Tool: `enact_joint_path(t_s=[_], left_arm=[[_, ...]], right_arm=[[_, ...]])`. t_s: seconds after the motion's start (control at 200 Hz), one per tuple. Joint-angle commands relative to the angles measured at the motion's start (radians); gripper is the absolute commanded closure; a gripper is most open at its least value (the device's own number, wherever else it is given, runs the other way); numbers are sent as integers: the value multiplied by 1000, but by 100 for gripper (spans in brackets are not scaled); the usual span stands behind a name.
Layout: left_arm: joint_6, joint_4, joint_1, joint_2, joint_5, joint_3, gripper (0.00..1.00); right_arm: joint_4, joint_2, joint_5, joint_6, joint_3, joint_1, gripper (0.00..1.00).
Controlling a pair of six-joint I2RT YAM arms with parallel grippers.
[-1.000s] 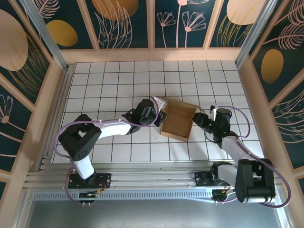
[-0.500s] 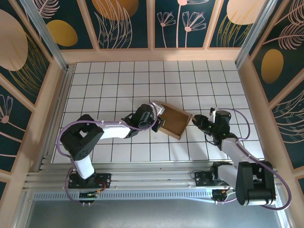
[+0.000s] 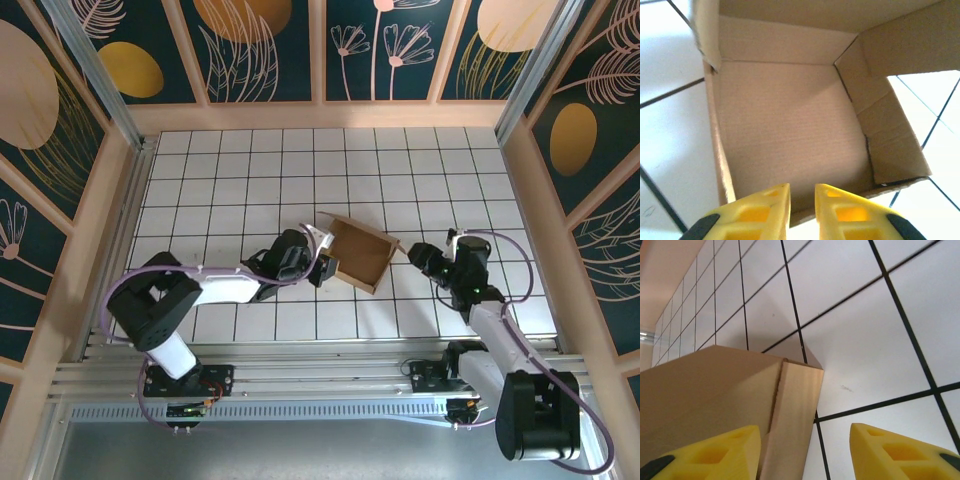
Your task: Fold the paper box
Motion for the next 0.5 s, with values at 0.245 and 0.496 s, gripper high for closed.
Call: enact_joint_path(t_s=[0.245, 0.496], left_arm=[[-183, 75, -5, -421, -120, -132, 64], [-379, -210, -5, -737, -376, -207, 10]], right_arm=[[-181, 156, -106, -257, 459, 58, 53], [-261, 369, -98, -302, 616, 325, 59]])
